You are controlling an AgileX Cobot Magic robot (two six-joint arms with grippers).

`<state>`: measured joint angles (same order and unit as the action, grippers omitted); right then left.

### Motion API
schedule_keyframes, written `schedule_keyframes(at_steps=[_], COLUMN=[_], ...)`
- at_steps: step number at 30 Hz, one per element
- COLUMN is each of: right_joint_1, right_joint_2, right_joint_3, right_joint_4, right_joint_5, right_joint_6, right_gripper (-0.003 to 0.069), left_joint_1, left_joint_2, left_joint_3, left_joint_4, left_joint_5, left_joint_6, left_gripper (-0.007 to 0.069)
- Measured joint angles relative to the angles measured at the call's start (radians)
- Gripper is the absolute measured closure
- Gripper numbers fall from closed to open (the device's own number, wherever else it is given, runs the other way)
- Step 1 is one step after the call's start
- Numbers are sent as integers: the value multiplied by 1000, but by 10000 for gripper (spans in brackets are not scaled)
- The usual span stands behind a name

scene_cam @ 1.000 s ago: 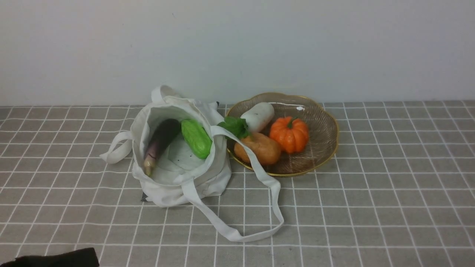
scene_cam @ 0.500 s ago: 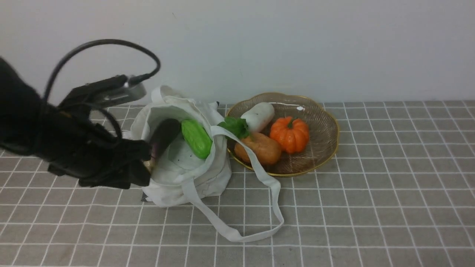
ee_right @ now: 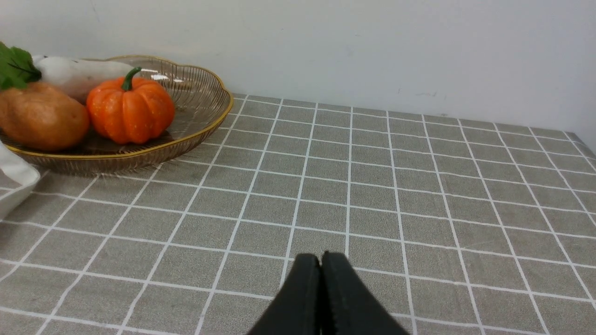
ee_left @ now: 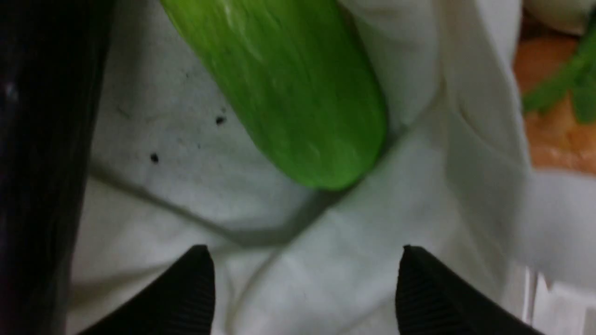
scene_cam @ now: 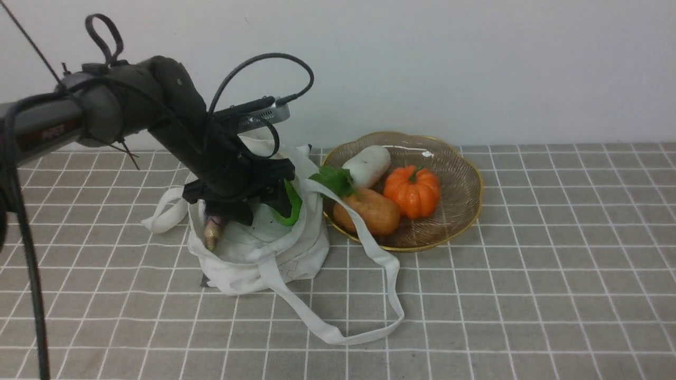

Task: Take vegetables from bag on grey coffee tablecloth place on plate.
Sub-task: 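Reach into the cloth bag and grasp the green cucumber with the left gripper, then place the green vegetable from the bag onto the plate with the left gripper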

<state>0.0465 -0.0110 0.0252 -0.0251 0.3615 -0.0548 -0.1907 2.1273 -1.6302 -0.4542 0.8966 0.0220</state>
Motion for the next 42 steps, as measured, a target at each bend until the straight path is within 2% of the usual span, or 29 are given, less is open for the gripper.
schedule_keyframes(at_steps=[16, 19, 21, 25, 31, 35, 37, 38, 39, 40, 42], right_joint_1=[0, 0, 0, 0, 0, 0, 0, 0, 0, 0, 0], right_joint_2=[0, 0, 0, 0, 0, 0, 0, 0, 0, 0, 0], right_joint_3=[0, 0, 0, 0, 0, 0, 0, 0, 0, 0, 0], right_joint_4=[0, 0, 0, 0, 0, 0, 0, 0, 0, 0, 0], right_joint_5=[0, 0, 0, 0, 0, 0, 0, 0, 0, 0, 0], right_joint_6=[0, 0, 0, 0, 0, 0, 0, 0, 0, 0, 0], right_gripper=[673, 673, 673, 673, 673, 673, 673, 673, 673, 673, 673], left_joint_1=[-17, -24, -30, -30, -30, -33, -33, -33, -33, -33, -33], left_joint_2=[105, 116, 117, 116, 68, 0, -43, -77, -81, -114, -143], left_joint_3=[-72, -72, -73, -74, -74, -74, -74, -74, -74, -74, -74], left_joint_4=[-10, -16, -20, -16, 35, 119, 190, 240, 246, 286, 309], left_joint_5=[-197, -215, -218, -211, -99, 6, 77, 160, 160, 256, 301], left_joint_6=[-72, -76, -84, -82, -57, -54, -49, -49, -48, -45, -31], left_gripper=[156, 190, 256, 263, 263, 263, 263, 263, 263, 263, 263])
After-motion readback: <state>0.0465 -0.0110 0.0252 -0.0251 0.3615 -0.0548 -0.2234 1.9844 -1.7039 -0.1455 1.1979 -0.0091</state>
